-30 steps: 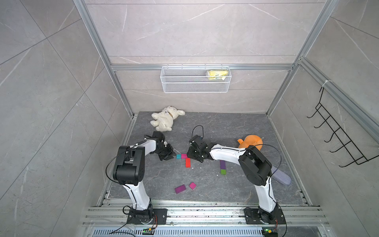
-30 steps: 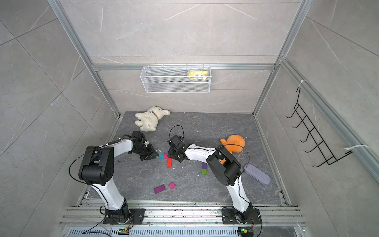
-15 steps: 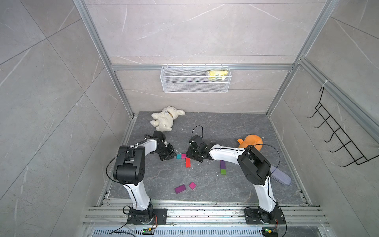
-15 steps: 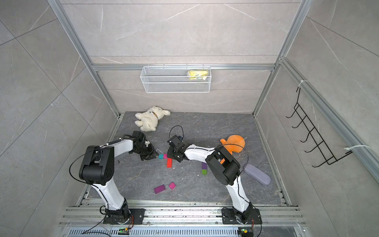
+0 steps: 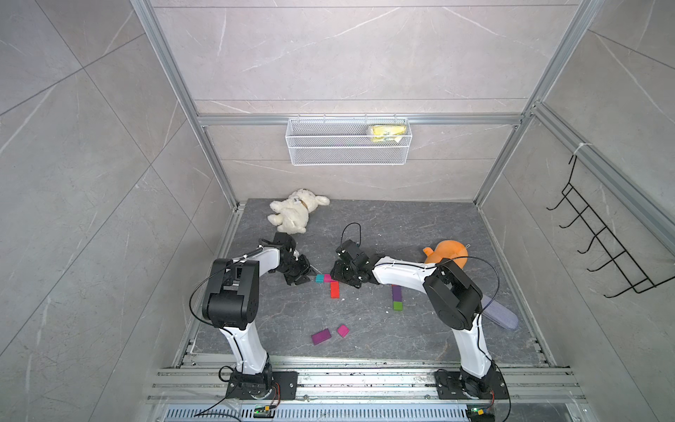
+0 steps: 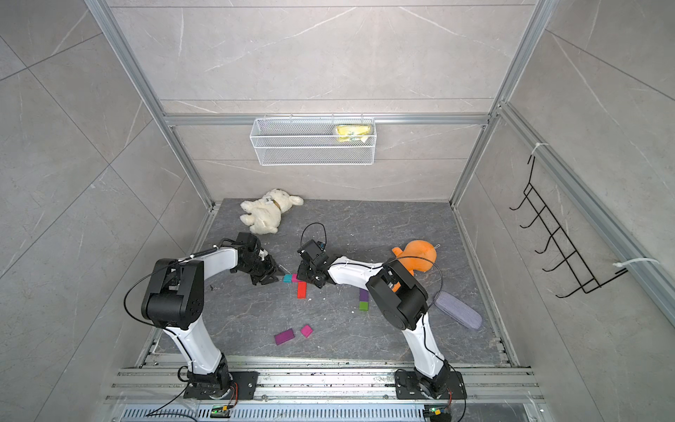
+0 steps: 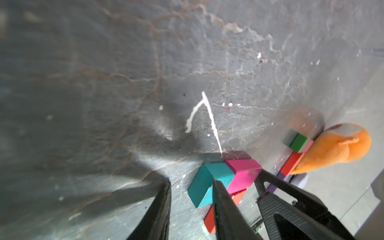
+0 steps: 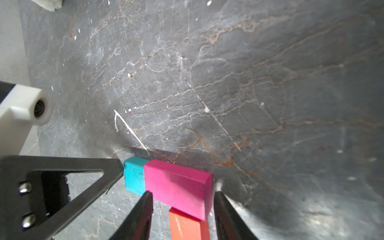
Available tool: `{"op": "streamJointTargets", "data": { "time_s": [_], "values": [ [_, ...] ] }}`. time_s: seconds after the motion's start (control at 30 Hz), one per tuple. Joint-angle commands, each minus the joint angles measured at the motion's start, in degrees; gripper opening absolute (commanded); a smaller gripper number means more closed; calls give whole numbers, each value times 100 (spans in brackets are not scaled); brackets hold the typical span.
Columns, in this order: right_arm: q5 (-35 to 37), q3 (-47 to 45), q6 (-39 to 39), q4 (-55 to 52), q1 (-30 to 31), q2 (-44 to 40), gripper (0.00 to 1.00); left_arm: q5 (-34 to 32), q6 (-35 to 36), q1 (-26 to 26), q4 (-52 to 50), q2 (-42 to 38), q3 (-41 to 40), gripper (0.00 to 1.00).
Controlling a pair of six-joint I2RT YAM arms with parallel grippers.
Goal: Assemble the number 7 with building blocks
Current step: Adjust the building block at the center of the board.
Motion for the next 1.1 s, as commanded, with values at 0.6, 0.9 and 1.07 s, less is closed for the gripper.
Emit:
{"op": "streamJointTargets", "data": {
  "time_s": [0.6,0.9,1.07],
  "values": [
    [1674,2031,97,-3625,959,435,46,-1032,28,-20,-979,-2053,-668,71],
    [1525,2317,7,-3807,969,759,43,-936,13,-21,-866,-2286,-1069,73],
    [1369,2415,-109,-3783,969,874,43,-894,31,-20,-826,-2339,-1120,74]
  ]
}}
